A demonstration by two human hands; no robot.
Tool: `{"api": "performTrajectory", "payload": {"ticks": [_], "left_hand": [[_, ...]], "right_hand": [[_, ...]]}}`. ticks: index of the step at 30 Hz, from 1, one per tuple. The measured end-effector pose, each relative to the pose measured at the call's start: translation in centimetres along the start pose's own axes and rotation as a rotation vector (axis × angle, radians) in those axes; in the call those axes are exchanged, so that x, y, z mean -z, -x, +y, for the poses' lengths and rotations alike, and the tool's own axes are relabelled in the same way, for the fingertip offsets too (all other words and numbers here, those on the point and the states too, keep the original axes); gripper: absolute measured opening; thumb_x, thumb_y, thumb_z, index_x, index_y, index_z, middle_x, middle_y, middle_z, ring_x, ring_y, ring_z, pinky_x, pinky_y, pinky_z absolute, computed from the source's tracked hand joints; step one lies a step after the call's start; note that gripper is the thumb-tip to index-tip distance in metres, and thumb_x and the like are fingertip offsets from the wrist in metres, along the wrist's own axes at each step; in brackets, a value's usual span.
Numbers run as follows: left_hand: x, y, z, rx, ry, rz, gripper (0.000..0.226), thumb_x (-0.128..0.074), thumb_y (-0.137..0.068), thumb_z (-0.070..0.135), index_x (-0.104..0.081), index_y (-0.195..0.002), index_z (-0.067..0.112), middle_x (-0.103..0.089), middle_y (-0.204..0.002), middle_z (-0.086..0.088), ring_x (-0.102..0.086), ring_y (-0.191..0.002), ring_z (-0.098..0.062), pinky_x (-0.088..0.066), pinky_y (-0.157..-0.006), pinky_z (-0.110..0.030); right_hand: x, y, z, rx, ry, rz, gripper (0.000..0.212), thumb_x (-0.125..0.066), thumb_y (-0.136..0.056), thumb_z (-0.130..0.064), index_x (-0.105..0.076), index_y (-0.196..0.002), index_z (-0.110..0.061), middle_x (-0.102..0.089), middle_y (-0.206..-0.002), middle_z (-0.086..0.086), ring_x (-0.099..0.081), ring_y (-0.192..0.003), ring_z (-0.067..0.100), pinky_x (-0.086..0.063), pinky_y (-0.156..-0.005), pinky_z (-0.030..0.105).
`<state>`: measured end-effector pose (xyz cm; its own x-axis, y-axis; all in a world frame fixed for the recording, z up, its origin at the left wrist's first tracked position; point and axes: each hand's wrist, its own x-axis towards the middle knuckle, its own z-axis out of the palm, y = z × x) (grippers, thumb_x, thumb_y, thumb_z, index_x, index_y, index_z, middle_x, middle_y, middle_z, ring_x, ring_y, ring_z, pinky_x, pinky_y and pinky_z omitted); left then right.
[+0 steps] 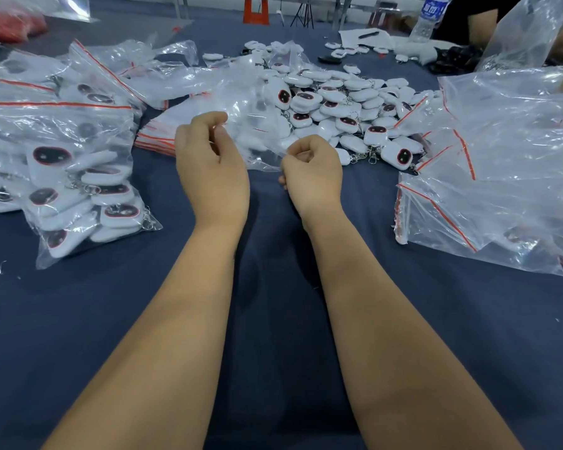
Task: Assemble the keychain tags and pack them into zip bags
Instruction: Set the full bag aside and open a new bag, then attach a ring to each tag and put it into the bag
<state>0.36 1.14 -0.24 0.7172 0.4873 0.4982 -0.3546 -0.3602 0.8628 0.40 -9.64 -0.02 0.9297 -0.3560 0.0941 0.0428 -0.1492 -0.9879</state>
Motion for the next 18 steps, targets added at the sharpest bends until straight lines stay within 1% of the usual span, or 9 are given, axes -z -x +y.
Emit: {"api": "performTrajectory", "payload": {"ticks": [3,6,7,9,11,12,14,15,18], "left_hand": [[0.1,-0.2,0.0,0.013,0.041,-0.039,0.022,-0.047,-0.092,0.017,-0.065,-0.103,0.021,-0.059,-0.091,-0.002,-0.048,-0.069,-0.001,-0.038,-0.070,-0.011],[0.1,-0.2,-0.1,0.031,0.046,-0.190,0.018,-0.056,-0.085,0.016,-0.063,-0.095,0.029,-0.047,-0.065,0.008,-0.042,-0.058,-0.003,-0.038,-0.061,-0.015],[0.0,-0.1,-0.2,0.031,0.031,-0.279,0.020,-0.058,-0.084,0.015,-0.062,-0.096,0.031,-0.044,-0.061,0.009,-0.041,-0.054,-0.002,-0.038,-0.057,-0.012],[-0.1,0.2,-0.2,0.040,0.006,-0.485,0.025,-0.059,-0.087,0.016,-0.060,-0.103,0.035,-0.046,-0.061,0.008,-0.042,-0.052,0.000,-0.038,-0.055,-0.011],[-0.2,0.4,-0.3,0.047,-0.049,-0.637,0.031,-0.058,-0.089,0.022,-0.056,-0.115,0.039,-0.053,-0.067,0.005,-0.047,-0.058,-0.002,-0.043,-0.060,-0.018],[-0.3,0.4,-0.4,0.035,-0.084,-0.666,0.033,-0.059,-0.090,0.026,-0.054,-0.119,0.040,-0.057,-0.070,0.005,-0.051,-0.062,-0.004,-0.045,-0.064,-0.022],[-0.3,0.5,-0.4,0.001,-0.100,-0.633,0.032,-0.059,-0.090,0.027,-0.055,-0.119,0.039,-0.062,-0.074,0.005,-0.057,-0.066,-0.008,-0.049,-0.067,-0.027],[-0.1,0.4,-0.3,-0.008,-0.098,-0.559,0.030,-0.057,-0.088,0.023,-0.057,-0.114,0.039,-0.062,-0.072,0.004,-0.057,-0.064,-0.007,-0.049,-0.065,-0.026],[0.4,-0.5,-0.5,0.077,-0.049,-0.165,0.038,-0.045,-0.076,0.012,-0.060,-0.093,0.042,-0.047,-0.057,0.009,-0.044,-0.051,-0.006,-0.037,-0.053,-0.020]], "right_hand": [[0.2,0.0,-0.2,-0.030,-0.037,0.021,0.018,-0.050,-0.082,-0.003,-0.054,-0.073,-0.017,-0.054,-0.068,-0.001,-0.057,-0.060,0.018,-0.051,-0.059,0.033],[0.5,0.0,-0.3,-0.011,-0.087,0.015,0.019,-0.053,-0.089,-0.008,-0.055,-0.073,-0.016,-0.055,-0.075,0.007,-0.052,-0.059,0.016,-0.048,-0.055,0.026],[0.5,0.0,-0.2,0.004,-0.096,0.017,0.018,-0.054,-0.091,-0.010,-0.056,-0.074,-0.015,-0.056,-0.076,0.010,-0.052,-0.063,0.018,-0.050,-0.058,0.029],[0.4,-0.1,-0.1,0.023,-0.095,0.018,0.015,-0.056,-0.094,-0.011,-0.060,-0.080,-0.012,-0.060,-0.078,0.013,-0.054,-0.069,0.023,-0.055,-0.072,0.043],[0.6,-0.4,0.1,0.019,-0.096,-0.011,0.013,-0.054,-0.094,-0.006,-0.063,-0.089,-0.014,-0.065,-0.084,0.014,-0.058,-0.072,0.024,-0.056,-0.081,0.051],[0.8,-0.4,0.1,0.018,-0.101,-0.045,0.018,-0.053,-0.092,-0.001,-0.065,-0.095,-0.015,-0.067,-0.085,0.014,-0.059,-0.070,0.023,-0.057,-0.079,0.050],[1.0,-0.5,0.2,0.034,-0.115,-0.129,0.033,-0.052,-0.086,0.008,-0.066,-0.101,-0.017,-0.068,-0.078,0.012,-0.060,-0.061,0.020,-0.058,-0.068,0.042],[1.2,-0.5,0.2,0.050,-0.113,-0.163,0.036,-0.052,-0.084,0.010,-0.066,-0.099,-0.019,-0.069,-0.075,0.009,-0.060,-0.058,0.018,-0.057,-0.062,0.036],[1.5,-0.7,-0.1,0.062,-0.065,-0.166,0.036,-0.052,-0.087,0.010,-0.067,-0.085,-0.024,-0.070,-0.078,0.003,-0.058,-0.052,0.007,-0.047,-0.051,0.021]]}}
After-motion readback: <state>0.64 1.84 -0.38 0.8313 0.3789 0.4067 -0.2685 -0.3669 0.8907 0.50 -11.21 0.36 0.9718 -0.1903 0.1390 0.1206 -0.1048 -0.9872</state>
